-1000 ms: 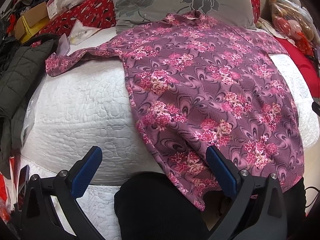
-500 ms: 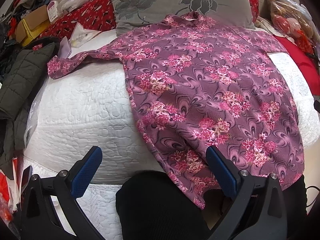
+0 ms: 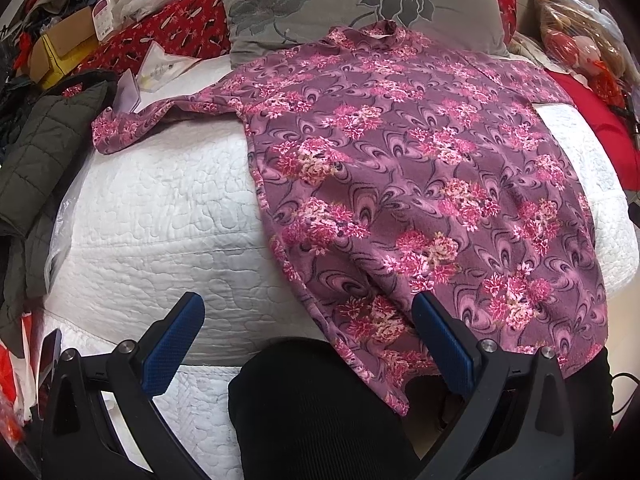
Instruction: Fold small clothes
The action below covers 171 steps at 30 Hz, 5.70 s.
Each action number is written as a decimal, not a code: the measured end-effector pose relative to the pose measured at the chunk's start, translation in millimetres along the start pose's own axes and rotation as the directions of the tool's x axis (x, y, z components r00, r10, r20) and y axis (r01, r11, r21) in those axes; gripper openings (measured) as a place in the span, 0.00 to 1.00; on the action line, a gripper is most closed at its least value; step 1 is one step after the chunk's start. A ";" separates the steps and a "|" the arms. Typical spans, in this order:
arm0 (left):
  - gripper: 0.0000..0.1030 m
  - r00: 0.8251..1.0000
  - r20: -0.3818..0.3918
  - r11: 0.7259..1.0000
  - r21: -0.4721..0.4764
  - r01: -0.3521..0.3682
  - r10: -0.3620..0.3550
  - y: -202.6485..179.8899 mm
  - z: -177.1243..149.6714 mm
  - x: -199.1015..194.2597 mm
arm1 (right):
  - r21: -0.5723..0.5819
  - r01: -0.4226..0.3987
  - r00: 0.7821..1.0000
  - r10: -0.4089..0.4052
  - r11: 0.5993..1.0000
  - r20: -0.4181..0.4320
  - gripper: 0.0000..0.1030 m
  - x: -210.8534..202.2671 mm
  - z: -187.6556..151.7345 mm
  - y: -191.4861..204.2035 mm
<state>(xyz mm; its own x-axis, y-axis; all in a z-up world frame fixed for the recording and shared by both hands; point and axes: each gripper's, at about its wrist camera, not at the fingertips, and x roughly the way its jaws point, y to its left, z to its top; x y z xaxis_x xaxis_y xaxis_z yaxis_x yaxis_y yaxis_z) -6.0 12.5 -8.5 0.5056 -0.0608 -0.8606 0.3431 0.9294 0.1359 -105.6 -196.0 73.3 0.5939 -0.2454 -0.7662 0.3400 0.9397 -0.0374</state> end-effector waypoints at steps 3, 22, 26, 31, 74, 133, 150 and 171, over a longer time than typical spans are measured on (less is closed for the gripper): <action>1.00 1.000 -0.003 1.000 -0.002 0.007 -0.007 0.1 0.4 1.1 | -0.001 0.000 1.000 0.000 1.000 -0.001 0.99 0.1 -0.6 0.0; 1.00 0.987 -0.120 0.983 -0.163 0.084 -0.104 41.3 0.7 35.1 | 0.014 -0.037 0.995 0.038 0.999 -0.091 0.95 17.0 -11.9 -10.7; 1.00 0.969 -0.195 0.975 -0.187 0.116 -0.153 38.8 -3.2 55.9 | 0.073 -0.082 0.983 0.092 0.994 -0.158 0.89 29.3 -25.6 -27.0; 1.00 0.940 -0.276 0.975 -0.152 0.162 -0.199 10.0 -4.0 80.3 | 0.169 -0.121 0.953 0.162 0.978 -0.256 0.83 53.8 -48.0 -42.9; 0.57 0.920 -0.132 0.890 -0.336 0.308 -0.369 72.0 64.7 42.6 | 0.492 -0.232 0.947 0.310 0.839 -0.082 0.13 58.5 -16.1 -134.6; 0.79 0.908 -0.086 0.839 -0.425 0.338 -0.410 110.9 237.6 214.9 | 0.376 -0.494 0.869 0.464 0.784 0.173 0.07 212.5 248.6 3.6; 0.79 0.858 -0.035 0.759 -0.486 0.434 -0.513 128.4 215.0 189.6 | 0.252 -0.578 0.732 0.629 0.776 -0.261 0.25 247.7 168.5 224.6; 0.02 0.899 0.052 0.748 -0.536 0.393 -0.435 62.6 272.2 190.1 | 0.575 -0.415 0.871 0.490 0.705 0.027 0.42 209.2 128.7 -46.1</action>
<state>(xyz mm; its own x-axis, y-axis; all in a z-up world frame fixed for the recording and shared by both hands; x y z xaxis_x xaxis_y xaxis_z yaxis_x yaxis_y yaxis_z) 327.0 -40.0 -30.0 0.3462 -0.4777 -0.8074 0.0311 0.8660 -0.4991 96.8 -321.3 -2.6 0.7040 0.2403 -0.6684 0.4130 0.6271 0.6605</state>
